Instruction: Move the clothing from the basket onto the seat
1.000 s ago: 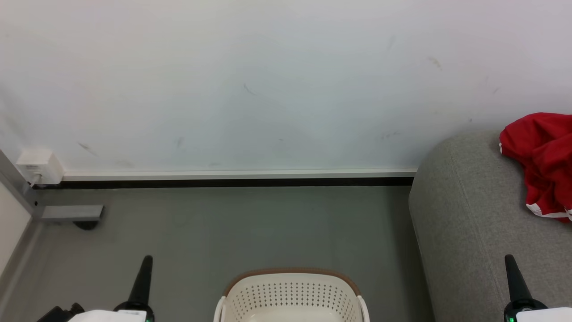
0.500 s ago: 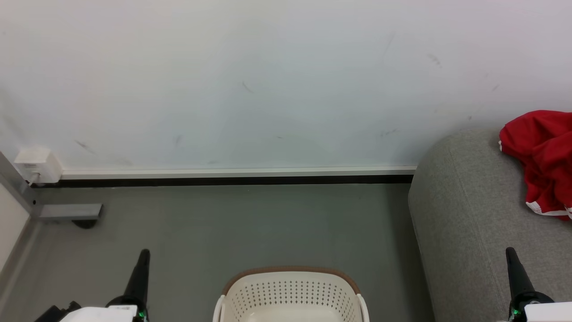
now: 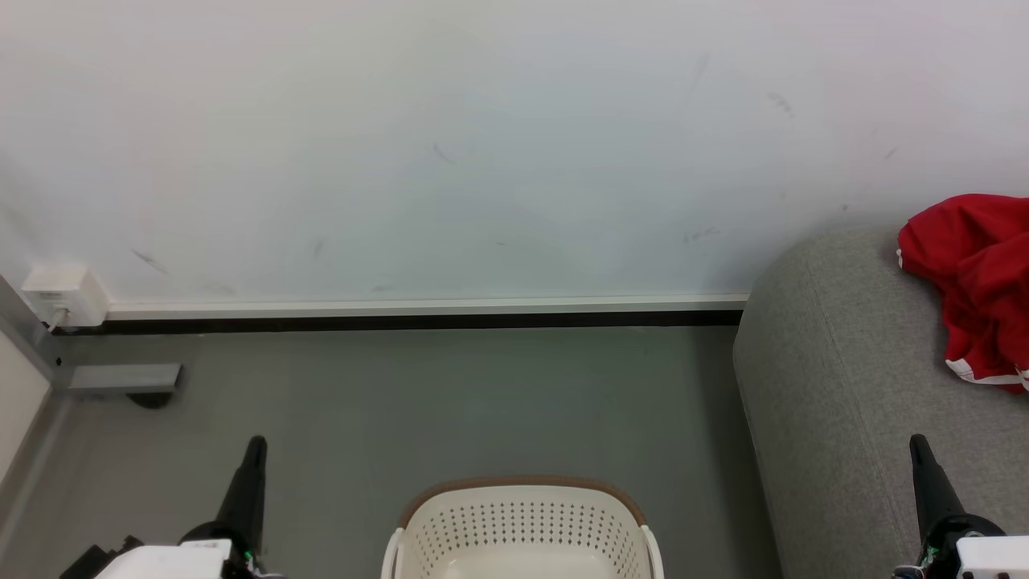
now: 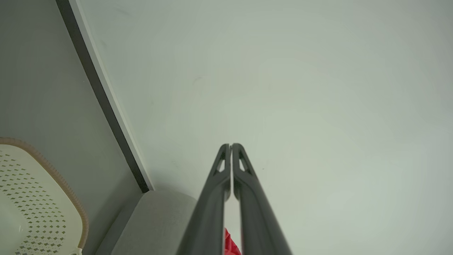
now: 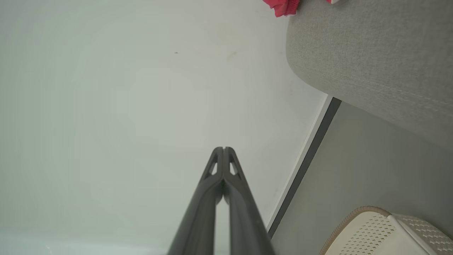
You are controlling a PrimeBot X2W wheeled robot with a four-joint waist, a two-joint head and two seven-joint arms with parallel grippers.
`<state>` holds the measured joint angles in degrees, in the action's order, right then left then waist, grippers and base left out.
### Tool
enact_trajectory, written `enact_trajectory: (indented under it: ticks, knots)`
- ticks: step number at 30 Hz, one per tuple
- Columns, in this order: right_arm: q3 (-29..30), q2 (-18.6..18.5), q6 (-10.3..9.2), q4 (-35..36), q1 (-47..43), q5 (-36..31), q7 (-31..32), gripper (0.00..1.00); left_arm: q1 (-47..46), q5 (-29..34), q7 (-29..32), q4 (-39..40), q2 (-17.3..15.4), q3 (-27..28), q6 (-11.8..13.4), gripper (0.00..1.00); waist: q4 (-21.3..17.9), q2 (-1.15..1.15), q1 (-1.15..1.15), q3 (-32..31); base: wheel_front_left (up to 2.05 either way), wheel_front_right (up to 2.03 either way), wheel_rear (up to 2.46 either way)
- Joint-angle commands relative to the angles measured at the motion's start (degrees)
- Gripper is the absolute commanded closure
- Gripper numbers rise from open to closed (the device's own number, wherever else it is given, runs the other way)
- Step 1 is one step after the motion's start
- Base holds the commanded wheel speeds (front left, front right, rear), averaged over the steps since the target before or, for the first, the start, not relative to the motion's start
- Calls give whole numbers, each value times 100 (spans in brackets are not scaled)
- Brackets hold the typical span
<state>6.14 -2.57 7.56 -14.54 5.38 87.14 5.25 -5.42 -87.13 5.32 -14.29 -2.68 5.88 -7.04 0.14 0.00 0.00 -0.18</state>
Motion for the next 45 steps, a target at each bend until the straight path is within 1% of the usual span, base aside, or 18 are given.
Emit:
enact_trajectory:
  ticks: [1,13,45]
  knots:
    - [31,-53,-12,46,66,131,41,100,-54,-93,24,29,-34,41,-29,100,-1,0,0,2,0,0,0]
    - [56,-52,-14,71,126,558,151,100,-111,-579,146,32,-36,85,-68,100,-14,0,0,36,0,0,0]
    - [53,-52,-14,67,123,534,147,100,-107,-564,144,32,-36,81,-63,100,-14,0,0,36,0,0,0]
